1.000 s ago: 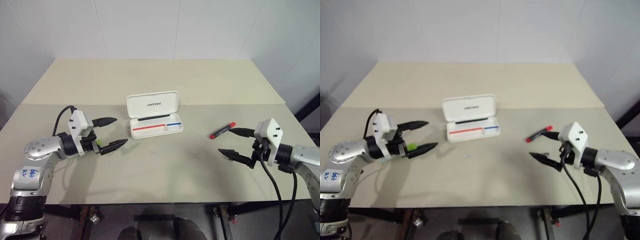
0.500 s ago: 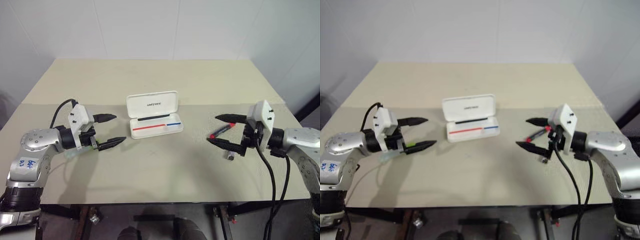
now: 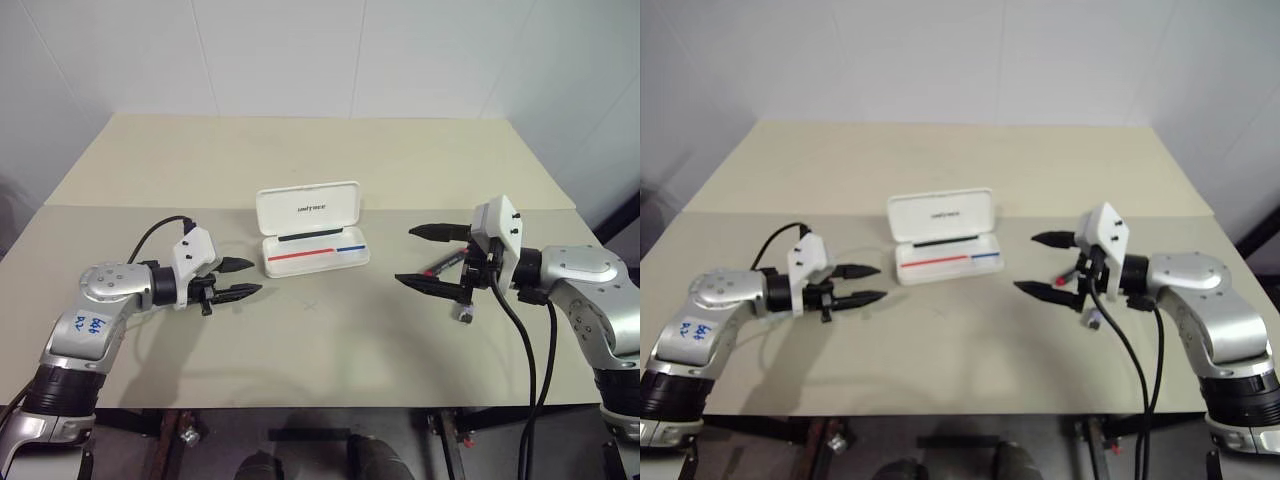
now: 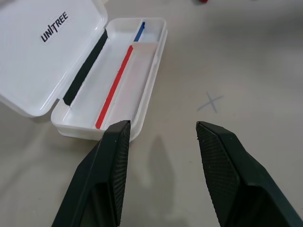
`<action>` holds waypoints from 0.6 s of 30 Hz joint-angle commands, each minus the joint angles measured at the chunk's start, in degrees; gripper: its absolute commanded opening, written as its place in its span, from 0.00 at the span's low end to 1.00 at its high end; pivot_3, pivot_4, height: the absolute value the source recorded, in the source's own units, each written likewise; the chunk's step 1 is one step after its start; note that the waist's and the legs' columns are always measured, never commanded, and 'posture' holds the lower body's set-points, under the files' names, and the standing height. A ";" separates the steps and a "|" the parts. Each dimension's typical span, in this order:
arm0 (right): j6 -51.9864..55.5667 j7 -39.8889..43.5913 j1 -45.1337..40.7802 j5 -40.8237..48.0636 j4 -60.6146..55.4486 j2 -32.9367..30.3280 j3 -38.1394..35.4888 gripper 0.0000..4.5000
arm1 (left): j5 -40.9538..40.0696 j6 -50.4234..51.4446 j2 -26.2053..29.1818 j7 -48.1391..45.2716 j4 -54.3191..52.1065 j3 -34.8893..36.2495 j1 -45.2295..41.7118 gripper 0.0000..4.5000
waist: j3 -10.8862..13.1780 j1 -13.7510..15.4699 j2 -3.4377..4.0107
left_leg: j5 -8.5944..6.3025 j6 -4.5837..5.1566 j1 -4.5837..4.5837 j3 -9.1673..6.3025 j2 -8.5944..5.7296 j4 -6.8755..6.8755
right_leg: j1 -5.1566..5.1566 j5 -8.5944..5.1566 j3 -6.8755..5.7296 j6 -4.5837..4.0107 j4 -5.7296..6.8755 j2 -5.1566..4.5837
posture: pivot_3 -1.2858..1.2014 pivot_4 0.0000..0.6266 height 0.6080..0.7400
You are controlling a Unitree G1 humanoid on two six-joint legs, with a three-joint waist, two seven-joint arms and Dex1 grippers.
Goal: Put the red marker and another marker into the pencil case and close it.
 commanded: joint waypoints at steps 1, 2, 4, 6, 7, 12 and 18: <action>-0.66 -0.33 -0.88 0.15 -1.10 0.43 -0.43 1.00 | 2.93 0.71 -1.01 1.43 2.09 -2.04 -3.47 0.51 | 0.00 0.00 0.00 | 0.00 0.00 0.01 0.00 0.00 0.00 | 0.00 0.00 0.00 0.00 0.01 0.00 | 0.52 0.24 1.00; -0.58 -0.46 -0.92 0.13 -1.18 0.61 -0.35 1.00 | 3.54 0.66 -1.39 1.45 3.10 -2.60 -4.27 0.51 | 0.00 0.00 0.00 | 0.01 -0.01 0.01 0.00 0.00 0.03 | 0.00 0.00 0.01 0.00 0.04 0.00 | 0.52 0.24 1.00; -0.47 -0.69 -0.89 0.20 -1.40 0.87 -0.28 1.00 | 5.04 0.80 -2.20 1.82 5.43 -3.86 -5.98 0.51 | 0.00 0.00 0.00 | 0.01 -0.01 0.01 0.00 0.00 0.05 | 0.00 0.00 0.01 0.00 0.06 0.01 | 0.52 0.24 1.00; -0.33 -0.96 -0.78 0.33 -1.66 1.10 -0.33 1.00 | 6.23 0.67 -2.96 1.66 7.55 -5.04 -7.55 0.51 | 0.00 0.01 0.00 | 0.01 -0.01 0.01 0.00 -0.01 0.05 | 0.00 0.00 0.01 0.00 0.07 0.01 | 0.52 0.24 1.00; -0.29 -1.10 -0.71 0.39 -1.77 1.19 -0.39 1.00 | 6.69 0.26 -3.44 1.50 8.66 -5.50 -8.31 0.51 | 0.00 0.01 0.00 | 0.01 -0.01 0.01 0.00 -0.01 0.05 | 0.00 0.00 0.01 0.00 0.07 0.01 | 0.52 0.24 1.00; -0.04 -1.74 -0.34 0.71 -2.32 1.43 -0.69 1.00 | 8.89 -1.33 -5.23 0.80 13.60 -7.30 -11.76 0.51 | 0.00 0.01 0.00 | 0.01 -0.01 -0.02 0.01 -0.01 0.03 | -0.01 0.00 0.01 0.01 0.10 0.01 | 0.52 0.24 1.00; 0.13 -2.78 0.36 1.09 -3.16 1.75 -1.22 1.00 | 11.59 -5.50 -8.61 -0.74 20.25 -9.49 -16.76 0.51 | 0.00 0.13 0.00 | 0.01 -0.01 -0.03 0.00 -0.01 0.05 | -0.01 0.01 0.00 0.02 0.09 0.02 | 0.52 0.24 1.00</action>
